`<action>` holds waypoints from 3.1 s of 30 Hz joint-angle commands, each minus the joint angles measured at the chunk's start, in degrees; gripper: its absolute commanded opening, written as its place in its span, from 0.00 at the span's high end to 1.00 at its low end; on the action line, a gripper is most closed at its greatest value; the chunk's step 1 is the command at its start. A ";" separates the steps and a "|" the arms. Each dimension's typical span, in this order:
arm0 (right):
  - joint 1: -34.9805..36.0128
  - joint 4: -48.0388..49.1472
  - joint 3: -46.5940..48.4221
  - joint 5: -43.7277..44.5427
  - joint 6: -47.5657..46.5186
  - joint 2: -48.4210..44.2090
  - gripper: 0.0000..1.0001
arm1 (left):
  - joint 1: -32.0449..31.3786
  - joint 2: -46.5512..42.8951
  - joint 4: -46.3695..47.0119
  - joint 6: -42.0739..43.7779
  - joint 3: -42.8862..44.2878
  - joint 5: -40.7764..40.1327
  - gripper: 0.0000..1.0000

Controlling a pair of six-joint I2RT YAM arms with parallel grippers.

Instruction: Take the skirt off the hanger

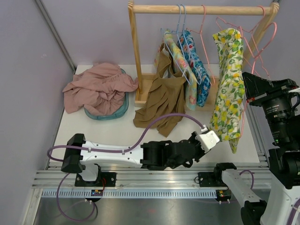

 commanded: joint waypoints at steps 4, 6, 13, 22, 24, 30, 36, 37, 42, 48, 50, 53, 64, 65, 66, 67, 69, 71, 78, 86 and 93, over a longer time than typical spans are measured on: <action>0.10 3.05 8.82 3.12 -2.21 4.57 1.00 | -5.50 -0.93 2.37 -17.18 -20.58 1.12 1.00; 0.18 2.78 11.02 3.65 -2.21 5.89 1.00 | -8.40 -0.13 3.78 -20.27 -24.10 0.68 1.00; 0.18 3.57 10.33 4.88 -2.12 8.00 1.00 | -15.10 -0.30 -4.38 -28.19 -27.20 -5.03 1.00; 0.18 9.63 3.73 3.56 -1.59 14.33 1.00 | -14.40 -21.02 -35.48 -21.19 -10.43 -25.93 1.00; 0.18 10.78 3.65 3.56 -1.59 17.23 1.00 | -11.34 -24.02 -41.89 -18.98 -5.34 -29.63 1.00; 0.18 12.54 3.39 2.69 1.39 21.19 1.00 | -0.87 -33.26 -46.14 -9.57 0.84 -27.89 1.00; 0.27 17.28 -1.54 3.73 1.66 20.57 1.00 | 2.81 -36.16 -47.47 -7.20 1.37 -31.13 1.00; 0.18 17.63 -1.37 3.91 1.31 21.10 1.00 | 4.05 -36.60 -47.03 -5.37 1.63 -31.22 1.00; 0.01 21.42 1.70 5.15 -0.36 26.45 1.00 | 16.00 -37.93 -38.69 5.70 7.60 -27.10 1.00; -2.27 21.33 9.97 5.15 -0.19 35.42 1.00 | 35.38 -30.90 -32.27 17.41 21.11 -17.01 1.00; -2.89 21.15 12.33 5.23 0.34 38.93 1.00 | 42.08 -25.81 -31.64 18.65 26.13 -10.44 1.00; -5.79 20.45 14.28 4.45 2.09 42.72 1.00 | 58.32 -15.10 -35.05 17.59 41.94 -3.81 1.00; -8.34 21.86 2.44 1.63 3.85 38.09 1.00 | 81.30 3.37 -27.86 6.72 43.73 5.68 1.00; -8.43 22.38 1.02 1.11 3.77 37.11 1.00 | 83.93 5.47 -29.08 5.22 43.65 7.52 1.00; -8.43 22.30 -0.21 1.19 3.77 35.97 1.00 | 85.09 8.54 -29.70 3.81 43.39 8.14 1.00; -8.43 21.95 -2.31 1.19 3.77 34.04 1.00 | 86.14 10.05 -30.41 0.14 43.04 9.63 1.00; -8.43 21.77 -4.08 1.37 3.59 32.19 0.96 | 87.82 11.73 -33.13 -2.78 41.03 10.17 1.00; -8.43 21.16 -5.23 1.54 2.19 29.99 0.40 | 88.00 12.53 -34.97 -5.87 37.08 10.60 0.61; -8.43 15.62 -1.98 3.30 -1.50 25.24 0.00 | 86.68 1.48 -38.59 -10.18 26.09 12.11 0.01; -8.34 13.41 6.19 -7.03 -4.41 25.58 0.01 | 79.14 -25.42 -39.64 -10.36 1.16 13.16 0.01; -6.33 11.23 17.17 -18.23 -2.30 36.47 0.03 | 73.59 -40.72 -39.38 -11.76 -20.91 13.86 0.01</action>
